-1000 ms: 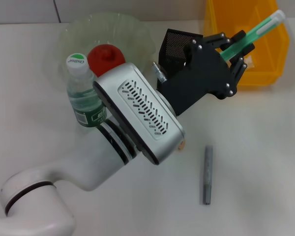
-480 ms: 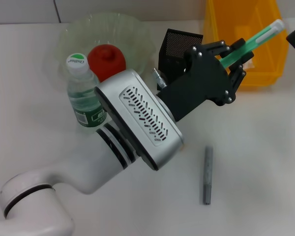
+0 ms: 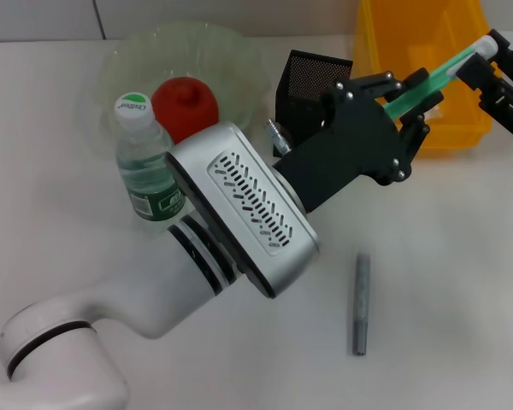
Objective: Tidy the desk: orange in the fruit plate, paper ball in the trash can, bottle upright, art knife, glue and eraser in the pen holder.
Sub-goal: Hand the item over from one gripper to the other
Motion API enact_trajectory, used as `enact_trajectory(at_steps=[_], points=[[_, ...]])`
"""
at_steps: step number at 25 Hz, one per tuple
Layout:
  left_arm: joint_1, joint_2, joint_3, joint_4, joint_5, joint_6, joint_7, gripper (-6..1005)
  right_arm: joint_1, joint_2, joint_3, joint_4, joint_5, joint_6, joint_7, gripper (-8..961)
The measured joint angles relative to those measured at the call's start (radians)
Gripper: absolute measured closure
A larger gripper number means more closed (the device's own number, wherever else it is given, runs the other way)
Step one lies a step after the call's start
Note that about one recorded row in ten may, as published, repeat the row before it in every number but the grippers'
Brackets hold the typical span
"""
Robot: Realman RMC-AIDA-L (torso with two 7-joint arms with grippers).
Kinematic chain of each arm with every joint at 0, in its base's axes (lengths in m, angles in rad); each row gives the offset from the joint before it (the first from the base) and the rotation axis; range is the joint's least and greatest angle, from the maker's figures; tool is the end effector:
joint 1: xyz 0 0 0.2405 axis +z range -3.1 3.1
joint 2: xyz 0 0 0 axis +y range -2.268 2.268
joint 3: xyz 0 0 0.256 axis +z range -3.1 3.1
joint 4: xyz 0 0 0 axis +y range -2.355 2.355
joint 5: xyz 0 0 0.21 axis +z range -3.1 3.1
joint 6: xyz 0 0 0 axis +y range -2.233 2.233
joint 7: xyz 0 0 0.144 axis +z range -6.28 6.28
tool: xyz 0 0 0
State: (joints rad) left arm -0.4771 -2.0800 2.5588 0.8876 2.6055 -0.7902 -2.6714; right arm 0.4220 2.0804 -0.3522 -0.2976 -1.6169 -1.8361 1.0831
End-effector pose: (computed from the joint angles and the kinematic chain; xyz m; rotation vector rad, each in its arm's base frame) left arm -0.1081 0.2890 -0.1382 -2.1735 0.3133 -0.8220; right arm 0.2741 0.2827 0.0289 -2.0958 0.5694 1.4953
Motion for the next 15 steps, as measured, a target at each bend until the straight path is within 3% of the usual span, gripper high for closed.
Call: enact_trajectory(at_steps=[8,11,15], points=[[0.0,0.0,0.0,0.0,0.005,0.006,-0.002,725,0.013,-0.001,-0.013,-0.002,0.0,0.028,0.007,237],[-0.001,0.0,0.0,-0.001,0.005,0.007,-0.003,723,0.017,-0.002,-0.022,-0.002,0.0,0.033,0.007,422],[-0.001,0.0,0.0,-0.001,0.005,0.007,-0.004,720,0.023,-0.002,-0.033,-0.004,0.0,0.033,0.009,516]])
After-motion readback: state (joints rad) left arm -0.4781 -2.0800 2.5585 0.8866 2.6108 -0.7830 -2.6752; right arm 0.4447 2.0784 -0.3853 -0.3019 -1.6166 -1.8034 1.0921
